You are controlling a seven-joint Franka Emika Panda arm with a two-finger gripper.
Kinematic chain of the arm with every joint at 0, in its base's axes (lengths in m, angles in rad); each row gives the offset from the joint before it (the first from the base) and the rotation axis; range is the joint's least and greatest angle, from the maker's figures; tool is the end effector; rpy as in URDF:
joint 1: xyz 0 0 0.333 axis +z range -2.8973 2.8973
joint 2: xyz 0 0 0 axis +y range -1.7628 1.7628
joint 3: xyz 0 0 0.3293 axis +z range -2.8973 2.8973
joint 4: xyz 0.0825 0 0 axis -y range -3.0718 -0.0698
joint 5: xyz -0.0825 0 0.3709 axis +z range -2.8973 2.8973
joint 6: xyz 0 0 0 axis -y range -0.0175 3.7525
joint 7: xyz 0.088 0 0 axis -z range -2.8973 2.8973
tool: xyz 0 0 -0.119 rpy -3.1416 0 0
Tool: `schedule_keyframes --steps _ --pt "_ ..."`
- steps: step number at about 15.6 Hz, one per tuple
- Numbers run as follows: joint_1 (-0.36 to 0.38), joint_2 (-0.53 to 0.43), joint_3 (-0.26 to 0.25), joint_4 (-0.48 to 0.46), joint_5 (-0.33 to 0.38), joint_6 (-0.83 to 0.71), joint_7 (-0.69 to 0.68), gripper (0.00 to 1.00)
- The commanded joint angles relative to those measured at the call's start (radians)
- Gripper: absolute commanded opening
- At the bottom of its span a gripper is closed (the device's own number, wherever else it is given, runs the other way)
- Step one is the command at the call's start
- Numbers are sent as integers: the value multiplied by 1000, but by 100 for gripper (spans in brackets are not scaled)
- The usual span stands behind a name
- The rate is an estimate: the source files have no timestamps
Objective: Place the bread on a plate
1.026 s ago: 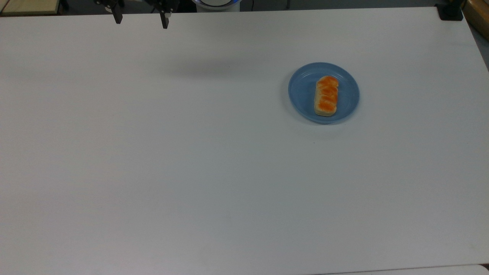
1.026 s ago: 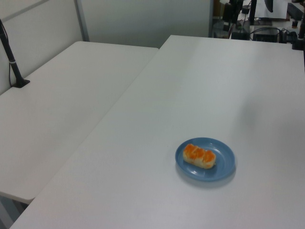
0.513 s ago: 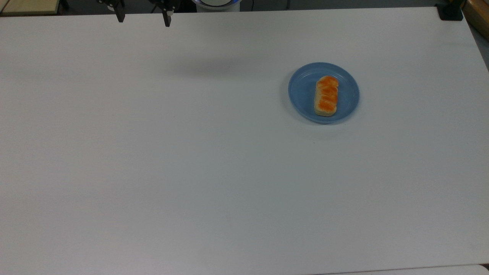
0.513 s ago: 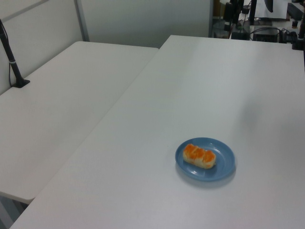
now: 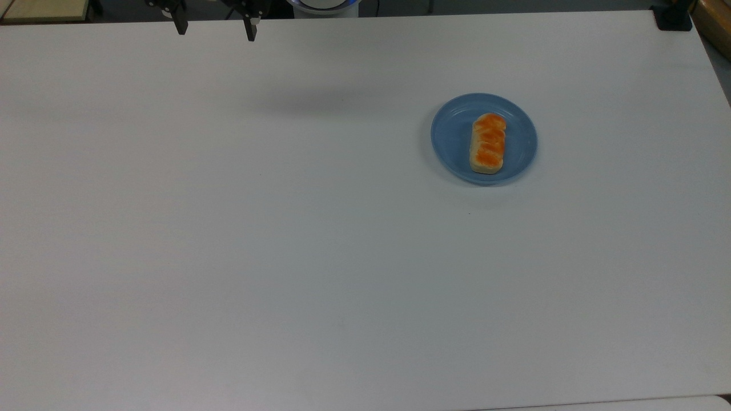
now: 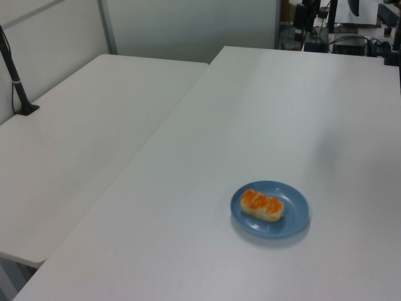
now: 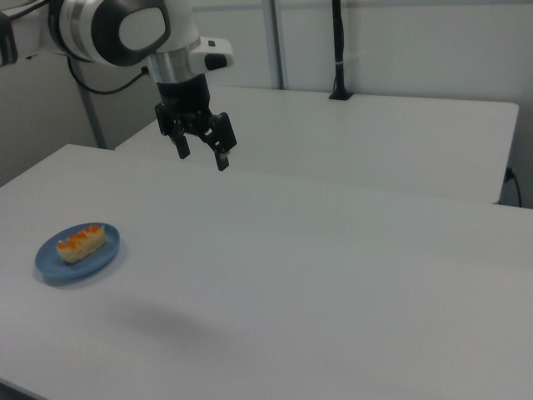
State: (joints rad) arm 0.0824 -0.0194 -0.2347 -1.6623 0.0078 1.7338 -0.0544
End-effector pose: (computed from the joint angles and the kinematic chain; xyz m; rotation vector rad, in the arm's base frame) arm 0.5441 -0.0839 0.6086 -3.1316 0.1551 -0.1430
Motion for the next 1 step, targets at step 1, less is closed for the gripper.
schedule_keyframes --steps 1 --pt "2 -1 -2 9 23 -14 -22 100"
